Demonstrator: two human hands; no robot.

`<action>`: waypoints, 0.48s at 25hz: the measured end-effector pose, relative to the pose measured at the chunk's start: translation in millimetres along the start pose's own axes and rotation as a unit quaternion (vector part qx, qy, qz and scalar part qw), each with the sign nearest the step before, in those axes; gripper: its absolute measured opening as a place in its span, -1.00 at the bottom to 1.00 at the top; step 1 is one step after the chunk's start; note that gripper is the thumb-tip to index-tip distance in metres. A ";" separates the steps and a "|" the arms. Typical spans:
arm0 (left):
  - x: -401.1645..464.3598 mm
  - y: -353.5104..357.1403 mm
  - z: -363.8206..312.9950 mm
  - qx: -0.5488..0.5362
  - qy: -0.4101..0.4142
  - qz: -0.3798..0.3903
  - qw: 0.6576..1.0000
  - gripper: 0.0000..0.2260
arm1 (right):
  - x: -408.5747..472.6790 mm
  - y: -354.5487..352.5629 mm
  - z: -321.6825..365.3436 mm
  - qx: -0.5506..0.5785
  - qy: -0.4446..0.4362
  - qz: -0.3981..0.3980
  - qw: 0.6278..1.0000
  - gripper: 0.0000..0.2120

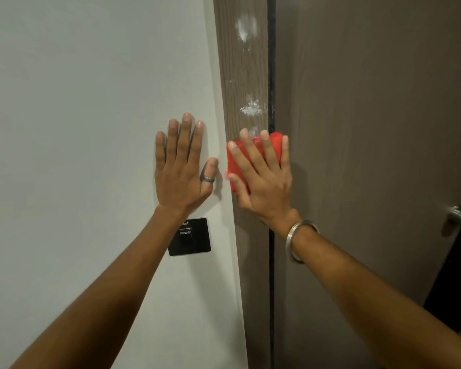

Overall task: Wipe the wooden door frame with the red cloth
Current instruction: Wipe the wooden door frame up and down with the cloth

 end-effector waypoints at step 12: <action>14.1 -2.3 11.2 0.016 -0.003 0.023 1.000 -0.35 | 30.1 -7.4 -6.9 0.012 -0.130 0.033 0.991 -0.44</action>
Point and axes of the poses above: each hand's wrist, its own x-axis towards the middle knuckle, its own y-axis out of the palm, z = x × y, the point moved 1 cm from there along x, towards the middle knuckle, and after that the axes turned 12 degrees about -z, right-handed, at the moved point
